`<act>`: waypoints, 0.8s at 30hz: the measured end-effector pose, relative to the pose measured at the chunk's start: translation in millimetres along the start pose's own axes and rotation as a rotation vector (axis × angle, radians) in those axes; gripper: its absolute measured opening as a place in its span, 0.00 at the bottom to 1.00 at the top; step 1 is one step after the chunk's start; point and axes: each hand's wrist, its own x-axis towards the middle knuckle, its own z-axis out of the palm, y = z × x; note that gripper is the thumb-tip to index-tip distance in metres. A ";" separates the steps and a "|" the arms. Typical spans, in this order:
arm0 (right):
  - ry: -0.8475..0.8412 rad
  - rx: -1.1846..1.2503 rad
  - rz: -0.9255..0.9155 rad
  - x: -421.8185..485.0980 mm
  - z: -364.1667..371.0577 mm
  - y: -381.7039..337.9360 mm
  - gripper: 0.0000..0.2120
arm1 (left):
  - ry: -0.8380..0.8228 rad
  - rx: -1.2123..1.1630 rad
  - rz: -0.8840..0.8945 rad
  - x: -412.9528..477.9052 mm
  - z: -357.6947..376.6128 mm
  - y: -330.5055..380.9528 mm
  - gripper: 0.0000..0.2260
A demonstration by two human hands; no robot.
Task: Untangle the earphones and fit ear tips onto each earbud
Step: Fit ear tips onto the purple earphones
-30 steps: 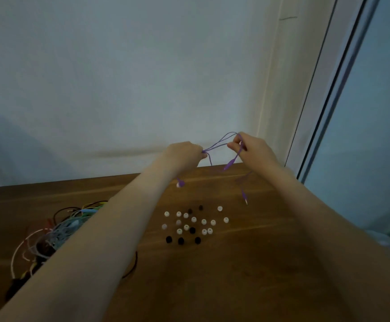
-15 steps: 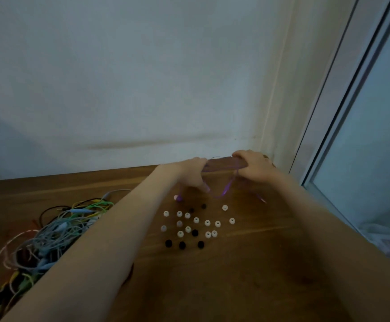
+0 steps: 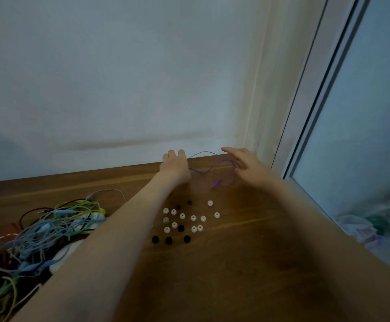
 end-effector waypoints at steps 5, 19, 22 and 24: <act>-0.007 -0.037 -0.028 -6.4 11.4 -9.5 0.29 | -0.104 -0.155 0.002 6.0 2.4 -2.2 0.22; -0.115 -0.668 0.093 -7.6 34.3 -18.5 0.28 | -0.205 -0.126 0.258 -8.0 -11.9 -11.7 0.25; 0.030 -0.617 0.043 -10.1 30.1 -26.7 0.27 | -0.166 -0.059 0.270 -13.8 -14.6 -15.5 0.23; 0.063 -0.667 -0.018 -12.6 27.0 -33.1 0.27 | -0.152 -0.054 0.266 -21.1 -18.4 -17.4 0.22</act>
